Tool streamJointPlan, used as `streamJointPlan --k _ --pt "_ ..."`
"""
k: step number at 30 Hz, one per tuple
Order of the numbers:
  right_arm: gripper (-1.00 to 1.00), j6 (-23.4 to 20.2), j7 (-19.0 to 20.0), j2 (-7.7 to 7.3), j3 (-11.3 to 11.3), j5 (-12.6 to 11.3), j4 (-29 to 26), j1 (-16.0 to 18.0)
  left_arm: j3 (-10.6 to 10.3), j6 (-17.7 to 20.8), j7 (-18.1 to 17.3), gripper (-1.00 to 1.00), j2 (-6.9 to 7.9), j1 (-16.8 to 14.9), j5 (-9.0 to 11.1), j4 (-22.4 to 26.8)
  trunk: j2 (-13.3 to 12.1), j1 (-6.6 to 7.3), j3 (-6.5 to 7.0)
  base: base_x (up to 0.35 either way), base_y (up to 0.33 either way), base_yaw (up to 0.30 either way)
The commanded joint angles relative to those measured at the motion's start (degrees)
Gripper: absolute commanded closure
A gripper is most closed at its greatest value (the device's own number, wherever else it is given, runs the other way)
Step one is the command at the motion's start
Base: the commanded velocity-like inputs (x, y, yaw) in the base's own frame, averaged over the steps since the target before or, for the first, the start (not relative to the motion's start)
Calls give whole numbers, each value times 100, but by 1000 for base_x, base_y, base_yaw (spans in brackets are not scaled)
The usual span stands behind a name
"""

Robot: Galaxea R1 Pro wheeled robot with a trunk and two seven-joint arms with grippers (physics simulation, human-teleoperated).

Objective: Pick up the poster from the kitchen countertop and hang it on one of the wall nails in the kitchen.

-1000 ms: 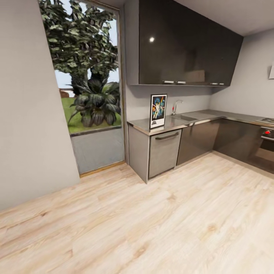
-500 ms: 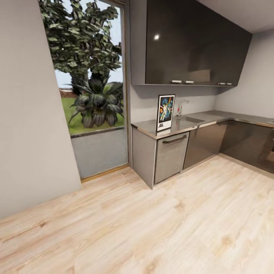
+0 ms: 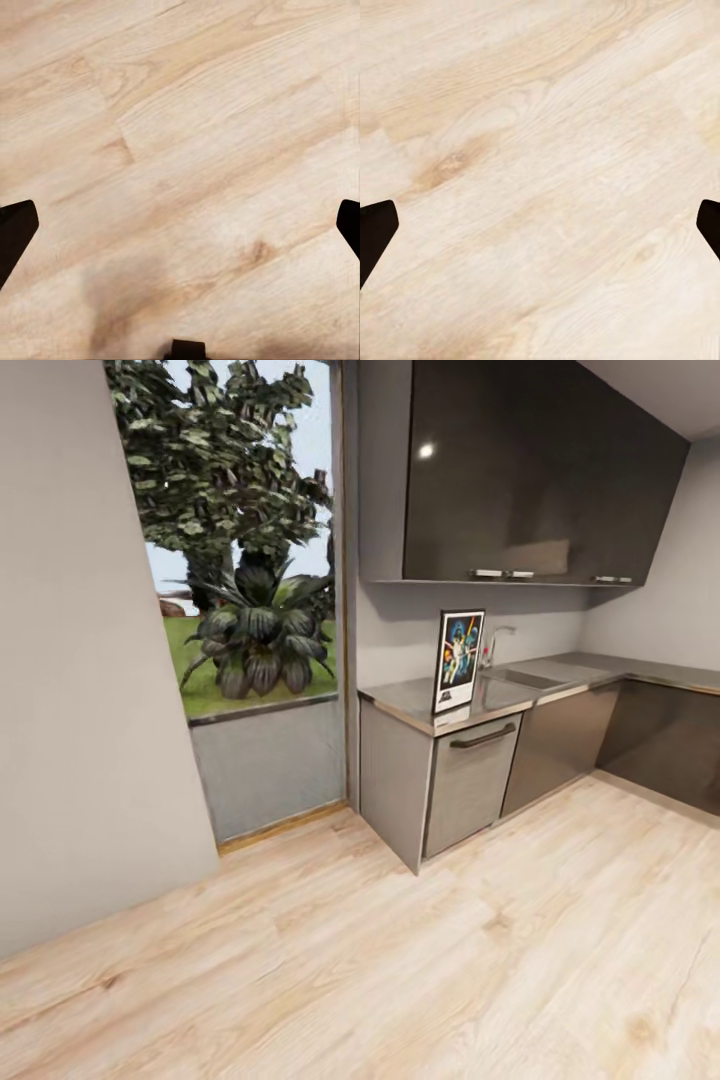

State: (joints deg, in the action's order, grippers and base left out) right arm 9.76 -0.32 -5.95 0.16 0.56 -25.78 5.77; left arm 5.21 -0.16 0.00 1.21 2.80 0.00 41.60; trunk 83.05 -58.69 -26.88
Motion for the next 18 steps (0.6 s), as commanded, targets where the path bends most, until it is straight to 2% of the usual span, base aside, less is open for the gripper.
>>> streamJointPlan --k 1,11,14,18 --pt "-100 17 -3 -1 2 6 2 3 0 0 0 -100 0 1 0 6 2 -3 -5 295 232 0" --pt "-100 17 -3 -1 0 6 2 3 -2 9 0 -100 2 1 -2 6 2 -3 -5 287 229 0" --pt "-100 17 -2 -1 1 6 2 3 -1 14 0 -100 -2 1 -7 6 2 -3 -5 145 117 -32" --pt "-100 17 1 -2 2 4 1 3 -2 14 4 -100 0 1 -8 6 2 -3 -5 40 32 -182"
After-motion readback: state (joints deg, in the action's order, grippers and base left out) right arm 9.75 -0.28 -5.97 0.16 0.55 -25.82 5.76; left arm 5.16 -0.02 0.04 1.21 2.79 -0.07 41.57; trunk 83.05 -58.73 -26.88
